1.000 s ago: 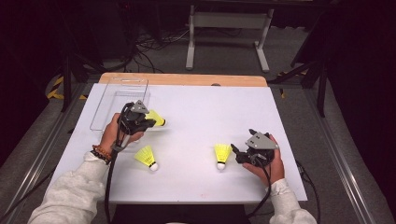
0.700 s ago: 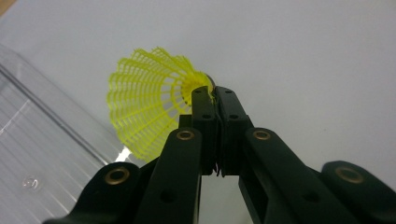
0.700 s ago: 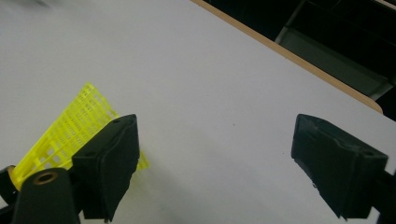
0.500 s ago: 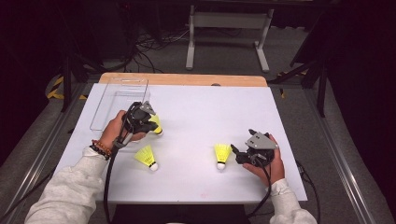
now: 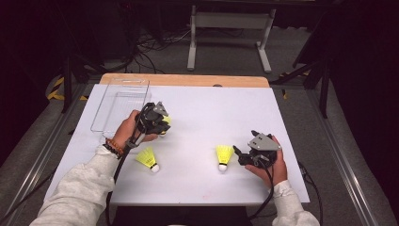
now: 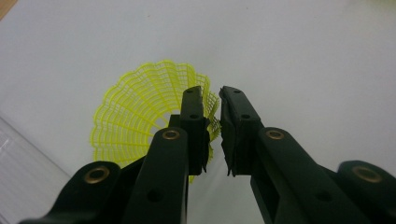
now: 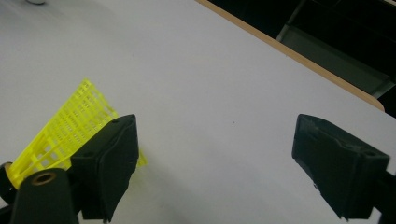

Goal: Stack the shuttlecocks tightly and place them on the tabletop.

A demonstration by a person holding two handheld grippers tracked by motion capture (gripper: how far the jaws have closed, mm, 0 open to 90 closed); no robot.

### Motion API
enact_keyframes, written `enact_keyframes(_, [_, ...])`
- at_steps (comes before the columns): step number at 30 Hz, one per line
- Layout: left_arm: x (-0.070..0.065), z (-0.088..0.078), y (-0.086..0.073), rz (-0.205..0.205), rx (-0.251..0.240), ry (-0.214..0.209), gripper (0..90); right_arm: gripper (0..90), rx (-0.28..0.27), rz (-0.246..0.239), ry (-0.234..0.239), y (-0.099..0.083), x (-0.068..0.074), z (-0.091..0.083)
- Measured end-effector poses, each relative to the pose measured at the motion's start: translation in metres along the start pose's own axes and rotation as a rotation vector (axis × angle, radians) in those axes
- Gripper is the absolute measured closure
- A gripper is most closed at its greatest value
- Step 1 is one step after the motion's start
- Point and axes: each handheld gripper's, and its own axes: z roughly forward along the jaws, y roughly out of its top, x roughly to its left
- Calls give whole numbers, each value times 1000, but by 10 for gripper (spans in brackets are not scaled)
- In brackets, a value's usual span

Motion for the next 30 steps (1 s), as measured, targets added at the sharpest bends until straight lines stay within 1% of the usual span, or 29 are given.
enact_keyframes(3, [-3,3,3,16,3,-19,819,157,0,-2,1,0,0,0])
enact_keyframes(5, [-5,5,6,23,-3,-24,799,157,0,-2,2,0,0,0])
enact_keyframes(9, [-9,9,12,45,12,-41,782,157,0,-2,2,0,0,0])
enact_keyframes(13, [-12,12,16,52,14,-49,779,157,1,2,4,0,0,0])
enact_keyframes(15, [-14,14,18,56,8,-59,753,157,1,-2,6,0,0,0])
enact_keyframes(20, [-18,17,22,64,9,-63,754,156,5,-4,11,0,1,0])
enact_keyframes(21, [-19,18,23,64,17,-62,756,156,5,-3,12,0,1,0])
enact_keyframes(23, [-21,19,24,78,20,-67,747,156,7,-5,13,0,1,0])
enact_keyframes(26, [-24,20,27,86,19,-68,749,155,11,-9,16,0,1,0])
enact_keyframes(27, [-25,20,27,83,18,-70,749,154,11,-9,17,0,1,0])
enact_keyframes(29, [-26,20,28,96,20,-74,745,154,10,-11,21,0,1,0])
enact_keyframes(30, [-27,20,29,94,18,-71,745,153,11,-12,21,0,1,0])
